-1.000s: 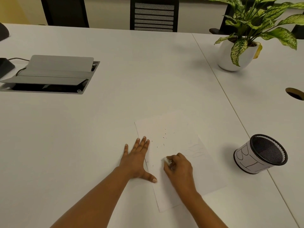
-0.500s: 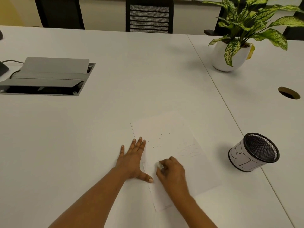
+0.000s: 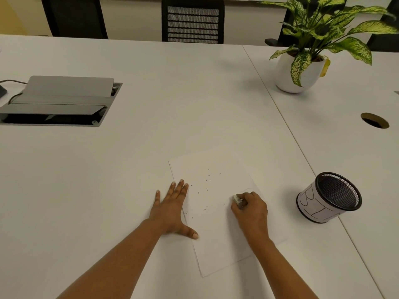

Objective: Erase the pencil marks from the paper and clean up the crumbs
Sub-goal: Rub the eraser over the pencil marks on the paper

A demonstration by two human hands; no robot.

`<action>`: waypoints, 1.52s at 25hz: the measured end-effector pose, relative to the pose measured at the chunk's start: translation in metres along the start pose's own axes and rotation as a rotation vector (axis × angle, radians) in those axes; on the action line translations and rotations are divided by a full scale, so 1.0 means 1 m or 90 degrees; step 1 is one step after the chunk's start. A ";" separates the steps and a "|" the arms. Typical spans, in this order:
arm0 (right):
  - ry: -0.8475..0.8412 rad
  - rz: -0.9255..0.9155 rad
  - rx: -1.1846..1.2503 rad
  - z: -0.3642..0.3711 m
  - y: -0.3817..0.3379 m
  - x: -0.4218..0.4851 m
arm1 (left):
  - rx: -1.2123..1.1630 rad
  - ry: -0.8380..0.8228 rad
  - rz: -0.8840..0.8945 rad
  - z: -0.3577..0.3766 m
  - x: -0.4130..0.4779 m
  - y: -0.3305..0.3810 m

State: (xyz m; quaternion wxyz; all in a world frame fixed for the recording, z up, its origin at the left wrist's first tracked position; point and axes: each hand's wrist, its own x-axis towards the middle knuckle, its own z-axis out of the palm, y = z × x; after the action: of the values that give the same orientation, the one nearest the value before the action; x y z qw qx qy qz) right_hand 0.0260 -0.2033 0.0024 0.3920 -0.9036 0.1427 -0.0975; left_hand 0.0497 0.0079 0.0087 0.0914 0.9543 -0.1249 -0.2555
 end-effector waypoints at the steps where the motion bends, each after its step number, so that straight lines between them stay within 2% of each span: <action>1: 0.007 0.011 0.013 0.002 -0.001 -0.002 | -0.001 -0.004 -0.004 -0.002 0.000 0.001; 5: 0.014 0.025 0.029 0.010 -0.008 -0.013 | 0.017 0.042 -0.035 -0.007 0.000 0.011; 10: -0.018 0.032 0.078 0.027 -0.024 -0.035 | -0.028 0.099 0.054 0.013 0.002 0.038; 18: -0.019 0.018 0.110 0.031 -0.026 -0.041 | -0.016 0.134 0.061 0.024 0.011 0.038; 21: -0.054 -0.022 0.113 0.034 -0.028 -0.049 | -0.013 0.147 0.054 0.025 0.009 0.039; 25: -0.117 -0.121 0.044 0.032 -0.024 -0.040 | -0.019 0.134 0.058 0.022 0.006 0.039; 32: -0.011 -0.050 -0.029 0.010 -0.009 0.005 | -0.041 0.122 0.060 0.021 0.006 0.039; 38: -0.136 -0.161 -0.005 0.027 -0.020 -0.037 | -0.015 0.131 0.049 0.023 0.007 0.039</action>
State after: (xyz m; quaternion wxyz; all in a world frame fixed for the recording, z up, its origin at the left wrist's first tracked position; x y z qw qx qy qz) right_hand 0.0026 -0.1594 -0.0039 0.3862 -0.9210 -0.0146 -0.0490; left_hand 0.0364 -0.0336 -0.0052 0.1247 0.9689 -0.1481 -0.1540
